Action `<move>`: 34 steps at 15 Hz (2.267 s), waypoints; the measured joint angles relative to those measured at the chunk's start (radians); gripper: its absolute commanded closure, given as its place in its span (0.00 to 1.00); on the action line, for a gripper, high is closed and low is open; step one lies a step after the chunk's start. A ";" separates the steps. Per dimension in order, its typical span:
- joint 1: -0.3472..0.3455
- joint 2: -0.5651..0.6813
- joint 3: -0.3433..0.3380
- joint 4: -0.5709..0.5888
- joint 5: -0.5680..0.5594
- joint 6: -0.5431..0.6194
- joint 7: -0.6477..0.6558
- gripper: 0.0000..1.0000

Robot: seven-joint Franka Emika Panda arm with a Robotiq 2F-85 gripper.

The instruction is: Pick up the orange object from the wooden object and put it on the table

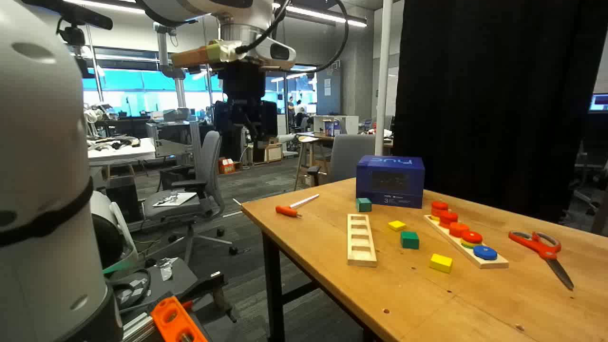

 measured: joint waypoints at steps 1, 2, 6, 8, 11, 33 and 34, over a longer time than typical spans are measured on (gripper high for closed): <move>0.000 0.000 0.000 0.001 0.000 0.000 0.000 0.00; 0.000 0.000 0.000 0.001 0.000 0.000 0.000 0.00; 0.000 0.000 0.000 0.001 0.000 0.000 0.000 0.00; 0.000 0.000 0.000 0.001 0.000 0.000 0.000 0.00; -0.002 0.001 -0.004 0.005 -0.007 -0.001 -0.003 0.00; -0.084 0.657 -0.205 0.384 -0.253 0.481 -0.914 0.00; -0.101 0.701 -0.205 0.423 -0.253 0.488 -0.929 0.00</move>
